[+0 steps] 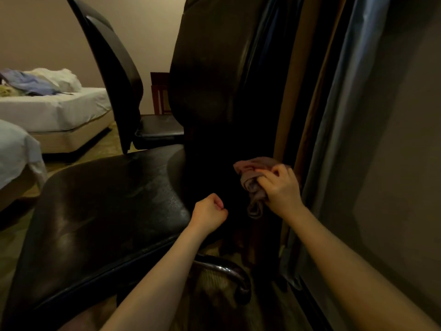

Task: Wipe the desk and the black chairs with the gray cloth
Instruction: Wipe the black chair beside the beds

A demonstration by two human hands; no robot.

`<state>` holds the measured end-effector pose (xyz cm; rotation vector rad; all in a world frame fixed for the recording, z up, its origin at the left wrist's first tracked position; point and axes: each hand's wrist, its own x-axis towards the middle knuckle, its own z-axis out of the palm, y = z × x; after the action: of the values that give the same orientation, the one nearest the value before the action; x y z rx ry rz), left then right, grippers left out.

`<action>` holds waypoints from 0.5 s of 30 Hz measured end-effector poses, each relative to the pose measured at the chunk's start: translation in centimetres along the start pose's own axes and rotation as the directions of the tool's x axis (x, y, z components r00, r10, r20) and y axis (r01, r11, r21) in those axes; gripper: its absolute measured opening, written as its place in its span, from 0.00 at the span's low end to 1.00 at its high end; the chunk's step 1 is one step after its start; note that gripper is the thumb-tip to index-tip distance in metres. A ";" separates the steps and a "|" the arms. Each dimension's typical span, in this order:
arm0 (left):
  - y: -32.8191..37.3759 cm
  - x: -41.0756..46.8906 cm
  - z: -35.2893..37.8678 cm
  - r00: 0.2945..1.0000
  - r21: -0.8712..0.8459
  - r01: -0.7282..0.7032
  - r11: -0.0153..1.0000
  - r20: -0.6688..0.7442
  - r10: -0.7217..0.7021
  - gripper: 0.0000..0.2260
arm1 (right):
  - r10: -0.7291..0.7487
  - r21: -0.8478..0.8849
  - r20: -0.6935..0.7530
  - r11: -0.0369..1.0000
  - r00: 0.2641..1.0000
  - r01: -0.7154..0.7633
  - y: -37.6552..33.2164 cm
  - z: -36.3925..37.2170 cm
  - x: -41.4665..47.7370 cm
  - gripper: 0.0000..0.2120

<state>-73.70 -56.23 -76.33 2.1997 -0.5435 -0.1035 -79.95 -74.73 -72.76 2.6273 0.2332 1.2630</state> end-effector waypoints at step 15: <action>1.0 -0.1 -1.2 0.999 0.061 0.007 0.998 0.042 -0.009 0.03 | 0.126 -0.209 0.254 0.975 0.959 -0.073 -4.2 -1.9 4.0 0.16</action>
<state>-73.78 -55.89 -74.87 2.2634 -0.5680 -0.1392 -79.18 -69.50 -69.70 2.6222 -0.0688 0.8925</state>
